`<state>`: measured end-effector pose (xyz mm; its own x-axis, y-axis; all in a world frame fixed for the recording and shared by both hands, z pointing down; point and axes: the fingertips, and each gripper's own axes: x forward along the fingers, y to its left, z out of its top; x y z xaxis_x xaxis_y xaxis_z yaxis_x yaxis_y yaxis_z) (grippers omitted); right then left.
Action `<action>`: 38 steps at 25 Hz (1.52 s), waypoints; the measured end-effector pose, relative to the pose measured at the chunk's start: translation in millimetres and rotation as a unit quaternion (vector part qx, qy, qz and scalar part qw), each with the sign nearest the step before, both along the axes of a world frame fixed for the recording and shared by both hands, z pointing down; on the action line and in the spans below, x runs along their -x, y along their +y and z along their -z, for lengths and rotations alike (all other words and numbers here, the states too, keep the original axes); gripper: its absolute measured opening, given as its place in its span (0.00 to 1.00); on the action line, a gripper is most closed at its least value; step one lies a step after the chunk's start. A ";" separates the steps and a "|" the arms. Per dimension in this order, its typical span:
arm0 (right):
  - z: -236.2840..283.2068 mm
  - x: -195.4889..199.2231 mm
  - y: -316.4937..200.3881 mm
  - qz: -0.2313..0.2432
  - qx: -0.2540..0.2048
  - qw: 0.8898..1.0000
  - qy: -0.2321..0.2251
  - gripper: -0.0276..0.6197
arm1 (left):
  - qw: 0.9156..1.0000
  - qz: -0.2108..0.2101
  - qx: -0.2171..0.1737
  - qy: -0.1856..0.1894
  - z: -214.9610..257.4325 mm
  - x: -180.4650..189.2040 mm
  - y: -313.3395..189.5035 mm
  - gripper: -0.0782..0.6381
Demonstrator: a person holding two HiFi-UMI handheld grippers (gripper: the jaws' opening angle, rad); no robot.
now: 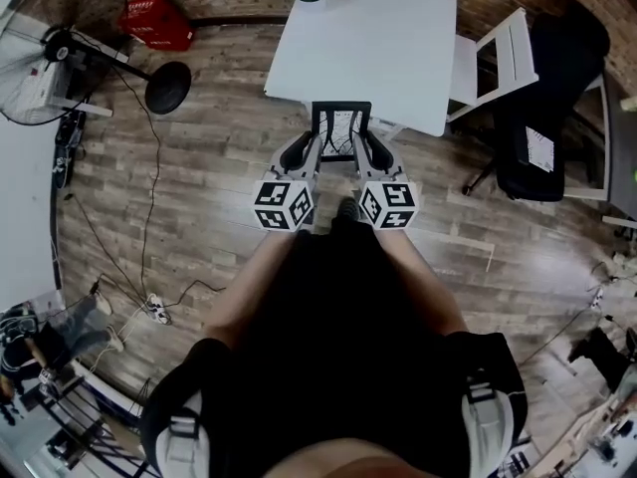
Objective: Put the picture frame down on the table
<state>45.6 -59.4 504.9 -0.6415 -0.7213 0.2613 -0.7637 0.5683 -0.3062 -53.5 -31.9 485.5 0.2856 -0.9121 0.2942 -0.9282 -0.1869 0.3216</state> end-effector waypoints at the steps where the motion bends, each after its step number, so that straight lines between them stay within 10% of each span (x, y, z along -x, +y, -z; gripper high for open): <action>1: 0.1 -0.3 -3.0 0.002 0.000 1.000 -0.001 0.15 | 1.000 0.004 -0.002 0.000 1.3 -0.5 -2.7 0.22; 38: -6.7 -21.8 -79.0 -0.021 -0.002 1.000 0.016 0.15 | 0.999 -0.008 -0.001 0.033 -17.2 -18.4 -84.6 0.22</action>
